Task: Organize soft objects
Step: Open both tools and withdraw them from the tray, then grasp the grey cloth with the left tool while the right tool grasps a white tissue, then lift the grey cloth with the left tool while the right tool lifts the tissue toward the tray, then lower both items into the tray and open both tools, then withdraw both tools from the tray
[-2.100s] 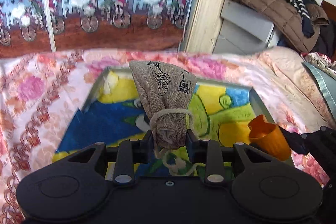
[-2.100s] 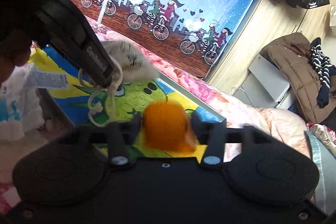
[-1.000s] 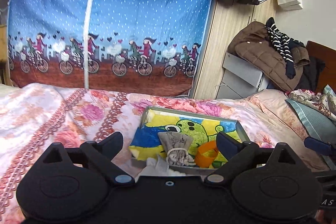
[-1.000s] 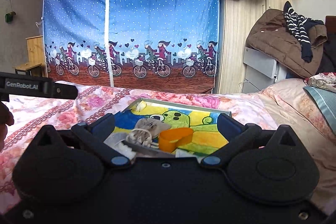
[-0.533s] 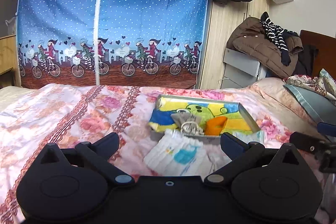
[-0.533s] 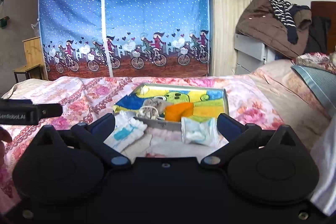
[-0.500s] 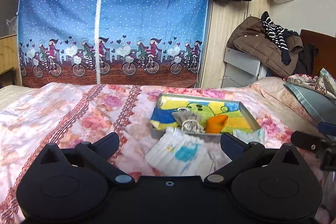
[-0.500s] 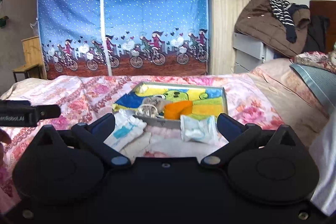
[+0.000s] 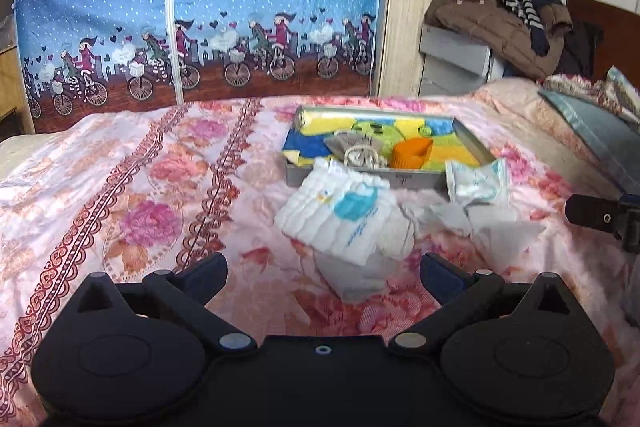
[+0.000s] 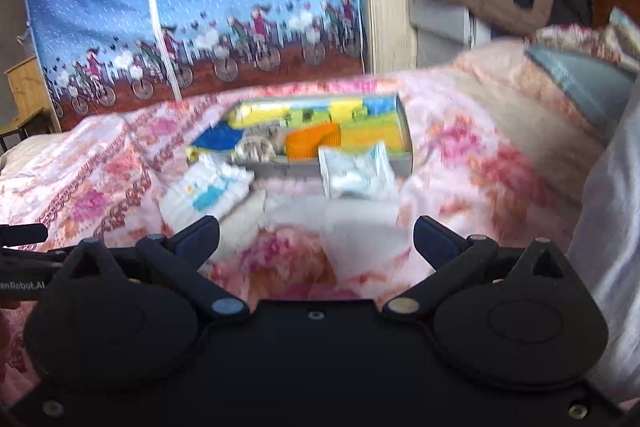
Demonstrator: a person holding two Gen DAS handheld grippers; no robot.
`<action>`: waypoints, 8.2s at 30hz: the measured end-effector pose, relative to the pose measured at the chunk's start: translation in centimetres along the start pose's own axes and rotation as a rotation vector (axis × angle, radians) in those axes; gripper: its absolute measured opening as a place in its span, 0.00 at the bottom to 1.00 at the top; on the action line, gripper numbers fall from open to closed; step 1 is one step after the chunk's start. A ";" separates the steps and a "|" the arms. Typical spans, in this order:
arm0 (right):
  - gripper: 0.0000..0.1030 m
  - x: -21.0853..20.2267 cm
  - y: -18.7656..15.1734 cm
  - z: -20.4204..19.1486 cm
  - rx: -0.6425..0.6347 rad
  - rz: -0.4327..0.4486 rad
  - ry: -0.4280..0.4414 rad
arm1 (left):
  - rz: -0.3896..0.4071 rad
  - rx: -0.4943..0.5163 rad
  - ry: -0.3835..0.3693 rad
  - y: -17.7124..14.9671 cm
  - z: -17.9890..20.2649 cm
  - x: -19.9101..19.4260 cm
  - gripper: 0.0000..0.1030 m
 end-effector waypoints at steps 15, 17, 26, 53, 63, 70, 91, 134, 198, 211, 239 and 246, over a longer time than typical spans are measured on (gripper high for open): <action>1.00 0.7 -2.0 -0.7 -0.038 -0.067 0.005 | -0.061 0.003 0.000 -0.3 0.3 0.8 0.99; 1.00 0.6 -2.0 -0.6 -0.041 -0.069 0.006 | -0.062 0.010 0.004 -0.3 0.4 0.8 0.99; 1.00 0.7 -2.0 -0.3 -0.038 -0.074 0.000 | -0.074 -0.008 0.023 -0.3 0.2 1.0 0.99; 1.00 0.2 -2.3 -0.5 -0.089 -0.117 0.067 | -0.155 -0.118 -0.004 -0.5 -0.5 2.2 0.99; 1.00 4.4 -1.8 0.2 -0.032 -0.277 0.088 | -0.248 -0.185 -0.062 -0.4 -1.3 6.3 0.99; 1.00 10.1 0.0 0.2 -0.180 -0.287 0.034 | -0.289 -0.151 -0.112 -0.2 -1.4 9.1 0.99; 0.73 21.0 -0.6 -0.3 -0.218 -0.401 0.047 | -0.324 -0.135 -0.160 -0.4 -3.0 15.5 0.58; 0.09 12.2 1.8 0.0 -0.081 -0.377 0.277 | -0.138 0.064 -0.465 2.4 5.5 7.2 0.00; 0.99 22.2 10.5 3.6 -0.066 0.041 0.101 | -0.068 -0.169 -0.181 17.6 3.5 25.1 0.74; 1.00 11.4 11.1 3.9 0.074 0.188 0.169 | 0.163 -0.172 -0.117 14.4 2.1 14.0 0.96; 1.00 -0.4 1.4 1.3 0.063 0.080 0.076 | 0.169 -0.022 -0.051 3.2 0.1 -2.5 0.99; 1.00 1.5 0.8 0.0 -0.016 -0.001 0.001 | 0.071 0.028 -0.022 1.0 0.4 -0.5 0.99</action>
Point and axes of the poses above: each gripper's, at about its wrist camera, not at the fingertips, and x roughly the way its jaws point, z to its right, y to its top, the point moved 2 cm from there along x, roughly the way its jaws point, and after that the axes turned 10 degrees about -y, right-handed, at the moved point
